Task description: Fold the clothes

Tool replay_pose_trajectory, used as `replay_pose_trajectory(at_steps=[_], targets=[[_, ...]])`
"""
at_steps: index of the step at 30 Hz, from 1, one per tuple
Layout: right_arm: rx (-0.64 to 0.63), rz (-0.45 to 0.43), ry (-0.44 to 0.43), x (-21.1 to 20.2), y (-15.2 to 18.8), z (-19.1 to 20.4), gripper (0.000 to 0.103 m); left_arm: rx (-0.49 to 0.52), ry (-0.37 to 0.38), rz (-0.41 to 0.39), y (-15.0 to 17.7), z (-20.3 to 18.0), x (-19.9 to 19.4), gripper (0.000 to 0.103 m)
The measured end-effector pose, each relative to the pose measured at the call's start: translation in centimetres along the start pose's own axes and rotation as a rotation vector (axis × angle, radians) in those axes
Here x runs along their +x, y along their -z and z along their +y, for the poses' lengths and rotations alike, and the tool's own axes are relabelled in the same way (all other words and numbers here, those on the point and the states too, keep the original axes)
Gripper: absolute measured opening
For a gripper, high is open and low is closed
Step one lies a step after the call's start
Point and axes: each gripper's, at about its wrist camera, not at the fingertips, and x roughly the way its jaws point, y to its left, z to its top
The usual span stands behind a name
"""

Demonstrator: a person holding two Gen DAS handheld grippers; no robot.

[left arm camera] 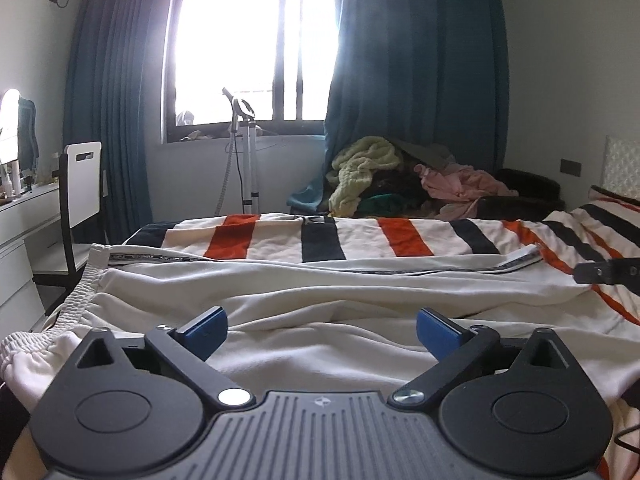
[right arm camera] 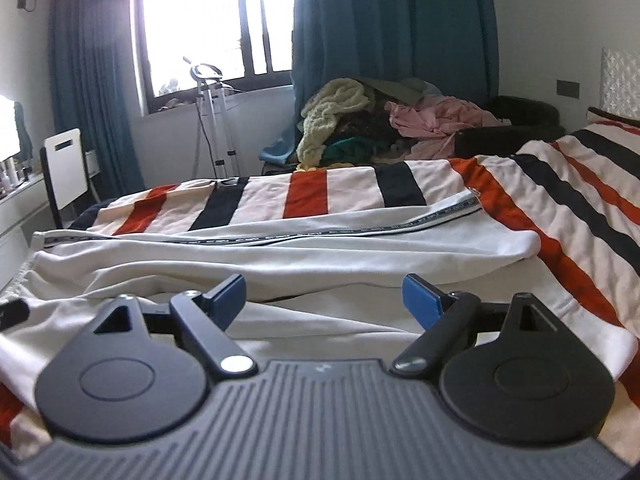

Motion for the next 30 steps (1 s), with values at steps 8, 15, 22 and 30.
replay_pose_trajectory(at_steps=[8, 15, 22, 30], targets=[[0.039, 0.064, 0.09, 1.5, 0.3, -1.3, 0.086, -0.005, -0.005, 0.063, 0.8, -0.1, 2.0, 0.103], [0.187, 0.117, 0.244, 2.7, 0.9, -4.6, 0.086, 0.0, -0.009, 0.094, 1.3, -0.4, 2.9, 0.103], [0.452, 0.116, 0.54, 4.8, -0.3, -11.9, 0.086, 0.0, -0.016, 0.113, 1.5, -0.7, 3.3, 0.103], [0.603, 0.189, 0.853, 6.7, 1.9, -20.7, 0.086, -0.022, -0.03, 0.15, 1.9, -0.8, 4.2, 0.103]])
